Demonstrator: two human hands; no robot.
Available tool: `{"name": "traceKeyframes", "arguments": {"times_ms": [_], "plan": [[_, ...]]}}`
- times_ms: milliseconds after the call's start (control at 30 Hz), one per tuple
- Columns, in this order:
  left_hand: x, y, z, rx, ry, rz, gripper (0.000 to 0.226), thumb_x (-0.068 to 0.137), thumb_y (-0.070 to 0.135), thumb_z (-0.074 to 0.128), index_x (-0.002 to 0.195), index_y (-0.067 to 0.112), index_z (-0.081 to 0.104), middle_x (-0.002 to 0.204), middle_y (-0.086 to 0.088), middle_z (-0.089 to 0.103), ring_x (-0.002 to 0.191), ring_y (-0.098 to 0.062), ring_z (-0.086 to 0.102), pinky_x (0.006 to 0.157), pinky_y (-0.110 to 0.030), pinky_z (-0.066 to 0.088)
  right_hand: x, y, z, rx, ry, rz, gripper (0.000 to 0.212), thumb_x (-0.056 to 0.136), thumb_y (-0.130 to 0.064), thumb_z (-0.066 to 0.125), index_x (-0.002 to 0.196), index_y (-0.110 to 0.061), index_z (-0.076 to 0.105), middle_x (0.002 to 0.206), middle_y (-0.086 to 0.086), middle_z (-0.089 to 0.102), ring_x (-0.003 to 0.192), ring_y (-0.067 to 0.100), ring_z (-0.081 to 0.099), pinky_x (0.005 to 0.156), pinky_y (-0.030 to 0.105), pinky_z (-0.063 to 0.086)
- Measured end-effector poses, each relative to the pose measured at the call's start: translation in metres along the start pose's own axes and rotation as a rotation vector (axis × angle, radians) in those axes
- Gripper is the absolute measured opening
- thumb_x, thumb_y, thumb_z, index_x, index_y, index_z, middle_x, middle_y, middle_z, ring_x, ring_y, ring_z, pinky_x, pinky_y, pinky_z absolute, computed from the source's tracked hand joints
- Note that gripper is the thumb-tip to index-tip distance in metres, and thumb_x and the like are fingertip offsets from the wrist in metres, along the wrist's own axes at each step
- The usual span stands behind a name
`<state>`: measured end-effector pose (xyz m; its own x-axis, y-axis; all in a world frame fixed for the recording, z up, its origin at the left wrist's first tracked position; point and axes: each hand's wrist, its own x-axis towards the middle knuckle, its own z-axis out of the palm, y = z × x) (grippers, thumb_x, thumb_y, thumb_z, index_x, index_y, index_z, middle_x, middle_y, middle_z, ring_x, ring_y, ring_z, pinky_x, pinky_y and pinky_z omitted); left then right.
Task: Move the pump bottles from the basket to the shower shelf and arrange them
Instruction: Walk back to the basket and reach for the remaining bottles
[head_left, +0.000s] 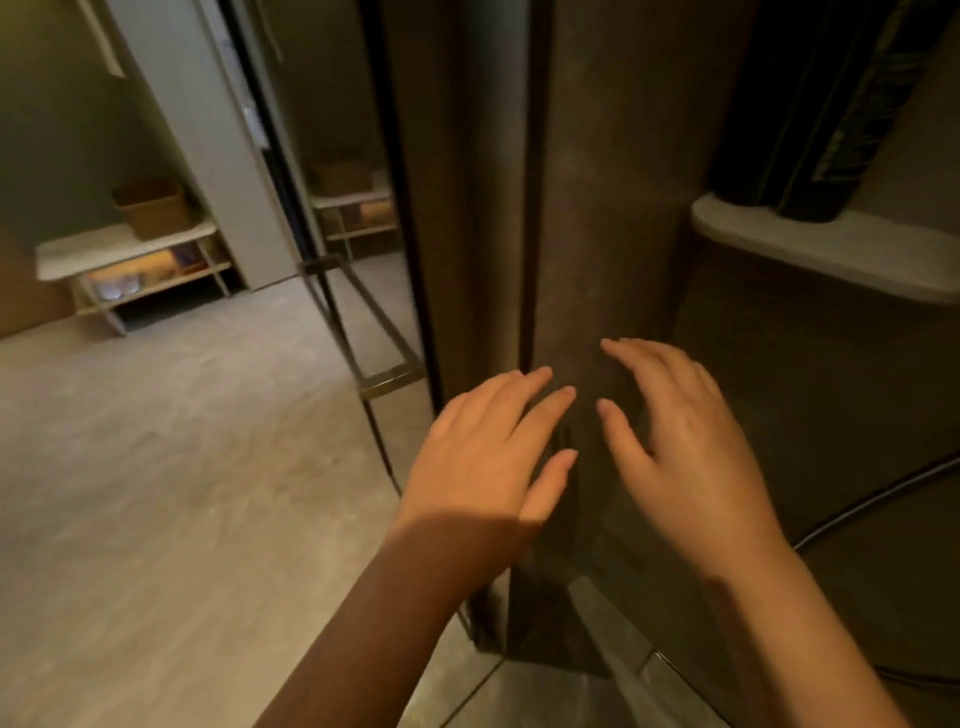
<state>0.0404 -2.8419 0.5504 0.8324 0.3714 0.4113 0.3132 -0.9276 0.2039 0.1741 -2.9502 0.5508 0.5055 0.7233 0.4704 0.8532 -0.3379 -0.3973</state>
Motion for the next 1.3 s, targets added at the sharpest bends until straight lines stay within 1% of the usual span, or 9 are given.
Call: {"name": "traceKeyframes", "arguments": {"times_ms": [133, 233, 333, 500, 700, 900, 1033, 1167, 1300], "plan": [[-0.065, -0.045, -0.029, 0.051, 0.003, -0.178, 0.050, 0.093, 0.043, 0.038, 0.138, 0.023, 0.044, 0.142, 0.000, 0.045, 0.131, -0.016, 0.036, 0.106, -0.030, 0.021, -0.016, -0.059, 0.031, 0.081, -0.074, -0.104, 0.045, 0.093, -0.034, 0.047, 0.138, -0.028, 0.041, 0.137, -0.009, 0.043, 0.127, 0.002, 0.034, 0.095, 0.000, 0.013], [-0.108, -0.078, -0.048, 0.119, 0.024, -0.307, 0.050, 0.094, 0.044, 0.038, 0.138, 0.022, 0.045, 0.141, -0.001, 0.046, 0.130, -0.018, 0.038, 0.105, -0.032, 0.026, -0.024, -0.100, 0.057, 0.143, -0.128, -0.175, 0.046, 0.093, -0.035, 0.047, 0.138, -0.026, 0.042, 0.137, -0.008, 0.043, 0.127, 0.004, 0.034, 0.099, 0.012, 0.022], [-0.140, -0.109, -0.065, 0.169, 0.046, -0.425, 0.051, 0.092, 0.045, 0.035, 0.136, 0.021, 0.047, 0.139, -0.002, 0.049, 0.128, -0.020, 0.040, 0.104, -0.035, 0.029, -0.024, -0.137, 0.084, 0.178, -0.192, -0.244, 0.048, 0.092, -0.037, 0.047, 0.139, -0.025, 0.041, 0.138, -0.007, 0.043, 0.128, 0.006, 0.034, 0.100, 0.017, 0.023], [-0.170, -0.167, -0.082, 0.259, 0.119, -0.566, 0.046, 0.090, 0.035, 0.047, 0.130, 0.013, 0.055, 0.130, -0.009, 0.056, 0.121, -0.027, 0.050, 0.099, -0.039, 0.036, 0.006, -0.188, 0.132, 0.202, -0.294, -0.348, 0.054, 0.090, -0.042, 0.044, 0.140, -0.023, 0.040, 0.142, -0.003, 0.041, 0.130, 0.012, 0.033, 0.102, 0.028, 0.029], [-0.174, -0.258, -0.089, 0.359, 0.047, -0.796, 0.048, 0.091, 0.036, 0.053, 0.136, 0.017, 0.049, 0.130, -0.003, 0.056, 0.119, -0.023, 0.050, 0.095, -0.036, 0.038, 0.072, -0.238, 0.214, 0.241, -0.389, -0.447, 0.056, 0.091, -0.038, 0.051, 0.140, -0.013, 0.041, 0.142, 0.006, 0.043, 0.131, 0.022, 0.038, 0.105, 0.035, 0.033], [-0.131, -0.359, -0.107, 0.416, 0.085, -0.869, 0.047, 0.095, 0.037, 0.047, 0.137, 0.017, 0.046, 0.132, -0.003, 0.055, 0.121, -0.021, 0.048, 0.098, -0.035, 0.037, 0.170, -0.285, 0.293, 0.342, -0.446, -0.481, 0.053, 0.090, -0.036, 0.053, 0.139, -0.018, 0.041, 0.142, 0.003, 0.041, 0.130, 0.020, 0.035, 0.103, 0.030, 0.028], [-0.105, -0.413, -0.111, 0.417, 0.136, -0.857, 0.040, 0.094, 0.030, 0.051, 0.129, 0.012, 0.056, 0.122, -0.006, 0.062, 0.111, -0.023, 0.057, 0.089, -0.036, 0.046, 0.230, -0.310, 0.343, 0.358, -0.473, -0.497, 0.055, 0.092, -0.042, 0.049, 0.142, -0.020, 0.037, 0.141, 0.001, 0.041, 0.128, 0.017, 0.034, 0.093, 0.022, 0.026], [-0.101, -0.466, -0.114, 0.435, 0.182, -0.863, 0.035, 0.091, 0.023, 0.057, 0.121, 0.007, 0.061, 0.115, -0.010, 0.064, 0.103, -0.027, 0.061, 0.080, -0.038, 0.049, 0.269, -0.337, 0.388, 0.367, -0.504, -0.482, 0.057, 0.092, -0.046, 0.045, 0.143, -0.021, 0.036, 0.140, 0.002, 0.043, 0.127, 0.019, 0.040, 0.092, 0.025, 0.032], [-0.103, -0.526, -0.123, 0.471, 0.167, -0.919, 0.039, 0.091, 0.026, 0.057, 0.124, 0.007, 0.059, 0.120, -0.011, 0.062, 0.108, -0.028, 0.058, 0.084, -0.039, 0.047, 0.302, -0.369, 0.431, 0.392, -0.508, -0.478, 0.058, 0.093, -0.049, 0.043, 0.143, -0.020, 0.035, 0.142, 0.003, 0.042, 0.129, 0.019, 0.038, 0.094, 0.024, 0.030]]}}
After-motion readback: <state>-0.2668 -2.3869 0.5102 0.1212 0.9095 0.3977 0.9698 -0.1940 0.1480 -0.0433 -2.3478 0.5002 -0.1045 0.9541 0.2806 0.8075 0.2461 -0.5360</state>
